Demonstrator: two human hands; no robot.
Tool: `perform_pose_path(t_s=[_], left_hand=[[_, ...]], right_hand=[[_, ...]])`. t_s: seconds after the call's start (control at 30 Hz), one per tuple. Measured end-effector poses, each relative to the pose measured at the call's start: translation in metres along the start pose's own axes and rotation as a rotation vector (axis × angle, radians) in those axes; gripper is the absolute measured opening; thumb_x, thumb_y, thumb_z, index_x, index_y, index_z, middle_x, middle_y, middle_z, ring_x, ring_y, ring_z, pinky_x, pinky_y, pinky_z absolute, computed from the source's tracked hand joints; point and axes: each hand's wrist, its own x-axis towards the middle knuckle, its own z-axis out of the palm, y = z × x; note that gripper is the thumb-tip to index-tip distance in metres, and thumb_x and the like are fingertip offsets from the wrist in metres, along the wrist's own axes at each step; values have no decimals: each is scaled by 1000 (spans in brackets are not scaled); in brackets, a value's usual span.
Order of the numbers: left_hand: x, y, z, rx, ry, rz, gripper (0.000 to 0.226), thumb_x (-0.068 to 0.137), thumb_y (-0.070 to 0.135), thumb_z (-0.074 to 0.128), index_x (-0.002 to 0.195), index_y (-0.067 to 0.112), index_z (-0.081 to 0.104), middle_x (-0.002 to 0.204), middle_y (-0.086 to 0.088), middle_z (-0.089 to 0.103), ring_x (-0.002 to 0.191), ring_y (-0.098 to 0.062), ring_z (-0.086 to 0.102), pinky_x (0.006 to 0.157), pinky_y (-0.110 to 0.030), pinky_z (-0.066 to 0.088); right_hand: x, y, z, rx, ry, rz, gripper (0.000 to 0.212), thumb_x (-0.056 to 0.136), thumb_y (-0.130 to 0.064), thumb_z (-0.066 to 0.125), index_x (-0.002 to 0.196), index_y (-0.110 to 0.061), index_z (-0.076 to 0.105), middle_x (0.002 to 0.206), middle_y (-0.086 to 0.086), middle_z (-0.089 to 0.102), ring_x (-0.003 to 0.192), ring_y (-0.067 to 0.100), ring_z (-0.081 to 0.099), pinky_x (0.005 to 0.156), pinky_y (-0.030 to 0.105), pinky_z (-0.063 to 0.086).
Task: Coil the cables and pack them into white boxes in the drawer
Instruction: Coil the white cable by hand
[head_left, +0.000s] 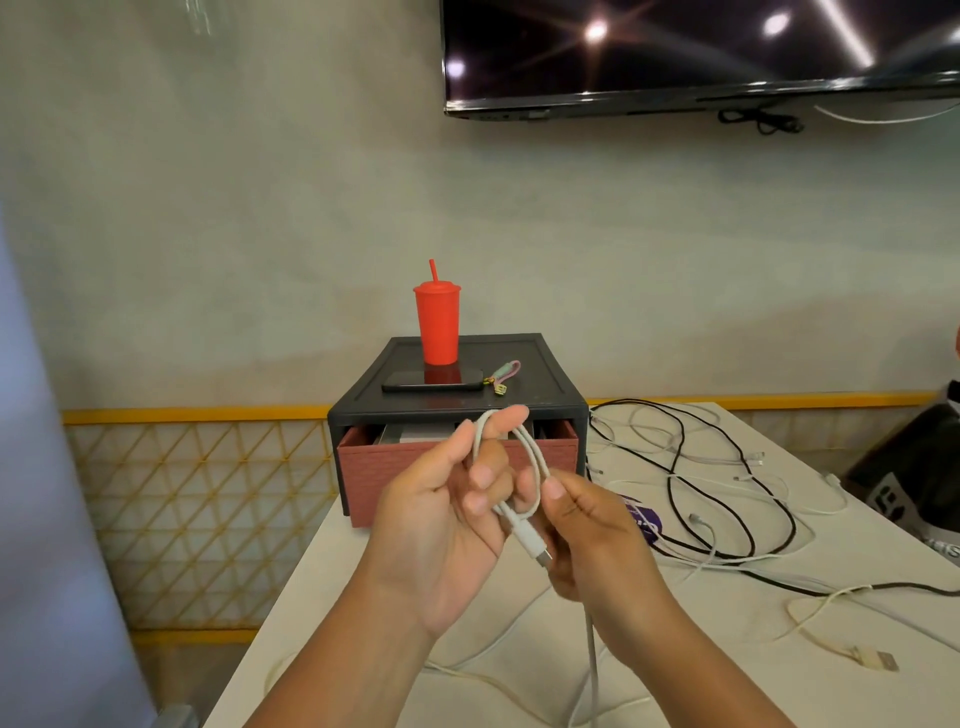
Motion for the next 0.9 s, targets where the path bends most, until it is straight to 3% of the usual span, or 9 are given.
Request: perform_pose_path(t_s=[0.13, 0.3, 0.4, 0.47, 0.53, 0.63, 0.73, 0.8, 0.9], left_hand=[[1, -3, 4, 104, -50, 122, 40, 82, 10, 42, 118, -2, 54, 59, -3, 55, 51, -8, 54, 79, -31, 55], [8, -8, -5, 628, -77, 234, 33, 96, 3, 35, 118, 23, 50, 69, 4, 68, 64, -4, 61, 66, -18, 50], [13, -16, -16, 1018, -110, 361, 33, 95, 18, 39, 119, 41, 40, 77, 16, 67, 73, 2, 60, 72, -13, 46], [14, -18, -28, 1299, -155, 425, 37, 88, 26, 35, 117, 49, 39, 82, 17, 65, 78, 1, 60, 74, -15, 47], [12, -19, -35, 1441, -188, 366, 25, 89, 29, 35, 106, 33, 53, 78, 14, 61, 73, -3, 58, 70, -26, 49], [5, -20, -38, 1351, -227, 182, 30, 89, 37, 38, 90, 12, 54, 65, 9, 58, 62, -7, 53, 66, -35, 49], [1, -18, -31, 1159, -295, 47, 36, 85, 50, 43, 75, 20, 59, 53, 8, 51, 52, -5, 44, 68, -35, 47], [-1, -13, -25, 970, -335, -49, 27, 77, 50, 49, 69, 29, 64, 46, 10, 42, 46, -5, 36, 72, -33, 50], [-4, -5, -17, 689, -352, -102, 20, 72, 37, 57, 76, 23, 71, 43, 11, 32, 42, -3, 30, 62, -23, 46]], right_hand=[[-8, 13, 2, -79, -61, 117, 35, 98, -17, 39, 65, -13, 51, 39, -1, 39, 31, 6, 24, 34, 13, 20], [-14, 8, 1, -265, -189, 126, 58, 99, -14, 38, 44, -29, 54, 40, -3, 39, 31, 2, 28, 38, 10, 24], [-18, 4, -3, -451, -186, 92, 39, 98, -17, 43, 59, -12, 49, 42, -9, 36, 40, 4, 30, 48, 20, 27], [-19, 1, -9, -695, -181, -3, 35, 95, -23, 48, 62, -14, 46, 48, -7, 40, 48, 7, 34, 52, 25, 26], [-18, -10, -18, -895, -138, -111, 28, 91, -29, 54, 64, -26, 54, 54, -13, 51, 55, 4, 44, 53, 21, 31], [-14, -31, -32, -954, -49, -194, 20, 82, -35, 65, 62, -35, 60, 62, -28, 58, 62, -4, 54, 55, 14, 39], [-7, -37, -42, -946, -33, -350, 14, 74, -32, 74, 64, -32, 63, 63, -25, 61, 65, -3, 57, 53, 13, 40], [-2, -38, -46, -873, -14, -431, 13, 73, -30, 76, 68, -28, 65, 61, -24, 58, 62, 0, 55, 54, 12, 39], [4, -31, -43, -696, -37, -486, 19, 80, -45, 60, 79, -26, 65, 71, -17, 60, 70, 4, 56, 60, 9, 40]])
